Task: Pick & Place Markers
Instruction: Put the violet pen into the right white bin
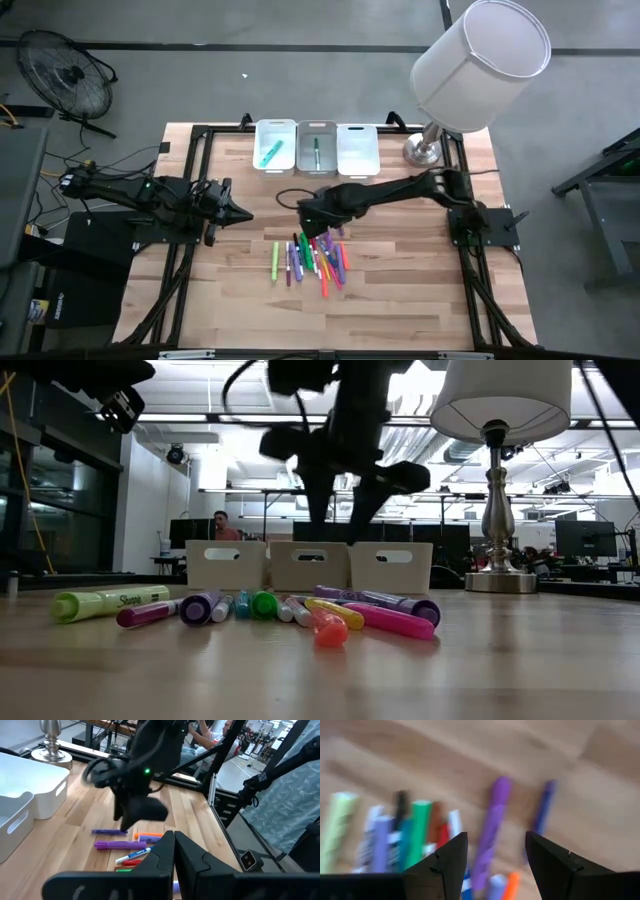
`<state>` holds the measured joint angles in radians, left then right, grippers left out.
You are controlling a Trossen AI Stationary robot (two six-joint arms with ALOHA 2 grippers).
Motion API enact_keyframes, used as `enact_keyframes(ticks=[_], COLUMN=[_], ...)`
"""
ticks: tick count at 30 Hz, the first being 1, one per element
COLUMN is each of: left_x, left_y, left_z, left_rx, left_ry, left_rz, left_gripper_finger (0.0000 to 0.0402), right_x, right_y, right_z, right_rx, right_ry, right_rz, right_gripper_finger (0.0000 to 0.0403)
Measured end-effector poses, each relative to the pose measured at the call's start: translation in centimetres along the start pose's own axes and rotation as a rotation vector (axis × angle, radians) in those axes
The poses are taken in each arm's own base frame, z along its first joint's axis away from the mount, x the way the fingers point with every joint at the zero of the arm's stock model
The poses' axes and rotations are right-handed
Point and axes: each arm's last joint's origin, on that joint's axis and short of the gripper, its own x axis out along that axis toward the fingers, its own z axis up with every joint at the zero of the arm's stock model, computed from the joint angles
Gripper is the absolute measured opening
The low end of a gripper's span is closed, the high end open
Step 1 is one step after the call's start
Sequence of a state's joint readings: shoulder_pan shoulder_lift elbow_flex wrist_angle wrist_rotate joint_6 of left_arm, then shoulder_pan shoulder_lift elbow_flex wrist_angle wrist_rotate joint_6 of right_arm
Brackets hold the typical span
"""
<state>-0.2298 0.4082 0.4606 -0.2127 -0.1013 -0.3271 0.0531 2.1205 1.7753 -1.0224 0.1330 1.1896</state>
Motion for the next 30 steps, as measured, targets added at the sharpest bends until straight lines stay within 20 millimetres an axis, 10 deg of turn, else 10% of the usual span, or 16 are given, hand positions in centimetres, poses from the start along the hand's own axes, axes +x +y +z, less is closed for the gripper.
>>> enact_keyframes(ticks=[30], left_x=[0.0], left_y=[0.1], left_z=[-0.3], left_rx=[-0.015], left_ry=[0.038], left_rz=[0.004], left_gripper_finger=[0.0001], right_x=[6.9], right_y=[-2.0], right_z=[0.1], right_rx=[-0.009], right_ry=[0.196], right_rz=[-0.152], right_gripper_finger=[0.0188])
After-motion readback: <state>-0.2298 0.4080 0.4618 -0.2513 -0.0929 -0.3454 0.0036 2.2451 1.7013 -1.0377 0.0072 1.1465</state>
